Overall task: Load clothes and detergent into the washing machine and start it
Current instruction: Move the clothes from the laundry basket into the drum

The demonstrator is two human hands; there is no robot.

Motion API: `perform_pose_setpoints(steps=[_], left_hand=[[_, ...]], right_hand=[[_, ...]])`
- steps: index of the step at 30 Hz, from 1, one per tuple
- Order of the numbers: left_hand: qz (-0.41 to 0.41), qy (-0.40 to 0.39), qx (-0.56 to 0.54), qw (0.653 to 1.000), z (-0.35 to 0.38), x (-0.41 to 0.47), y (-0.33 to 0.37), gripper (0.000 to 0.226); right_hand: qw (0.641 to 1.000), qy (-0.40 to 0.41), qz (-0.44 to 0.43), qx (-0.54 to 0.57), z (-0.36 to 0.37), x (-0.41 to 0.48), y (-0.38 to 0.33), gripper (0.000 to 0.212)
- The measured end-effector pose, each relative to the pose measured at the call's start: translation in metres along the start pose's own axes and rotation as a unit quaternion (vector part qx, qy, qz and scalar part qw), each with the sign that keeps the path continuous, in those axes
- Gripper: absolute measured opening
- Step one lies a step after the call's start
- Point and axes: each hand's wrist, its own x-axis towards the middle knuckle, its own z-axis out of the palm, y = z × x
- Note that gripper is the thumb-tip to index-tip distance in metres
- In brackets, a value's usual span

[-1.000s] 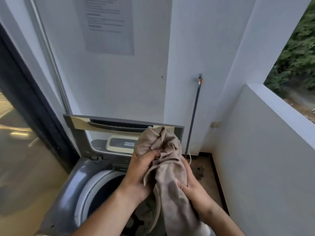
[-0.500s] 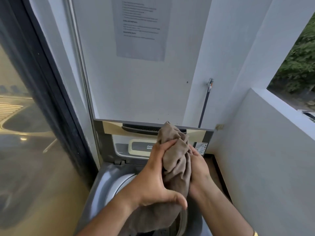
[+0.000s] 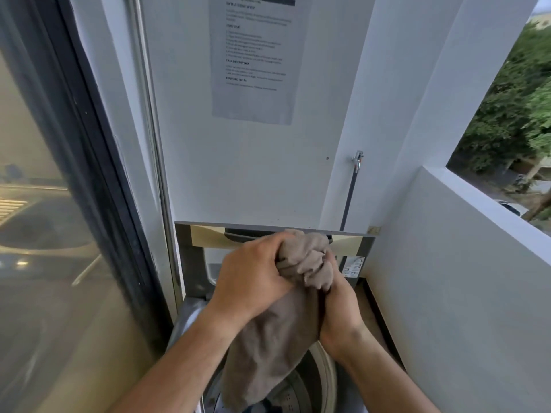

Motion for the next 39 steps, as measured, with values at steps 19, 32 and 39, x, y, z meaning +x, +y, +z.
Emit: perform_pose_setpoints(steps=[19, 32, 39], left_hand=[[-0.264, -0.199, -0.273, 0.904, 0.030, -0.072, -0.061, 0.097], [-0.375, -0.364, -0.212, 0.826, 0.113, -0.143, -0.156, 0.030], [-0.440, -0.474, -0.153, 0.747, 0.180, -0.193, -0.229, 0.041]], right_hand=[[0.964, 0.012, -0.105, -0.244, -0.010, 0.008, 0.051, 0.058], [0.904, -0.114, 0.014, -0.411, -0.072, 0.045, 0.154, 0.094], [0.862, -0.093, 0.121, -0.483, -0.128, 0.111, 0.260, 0.044]])
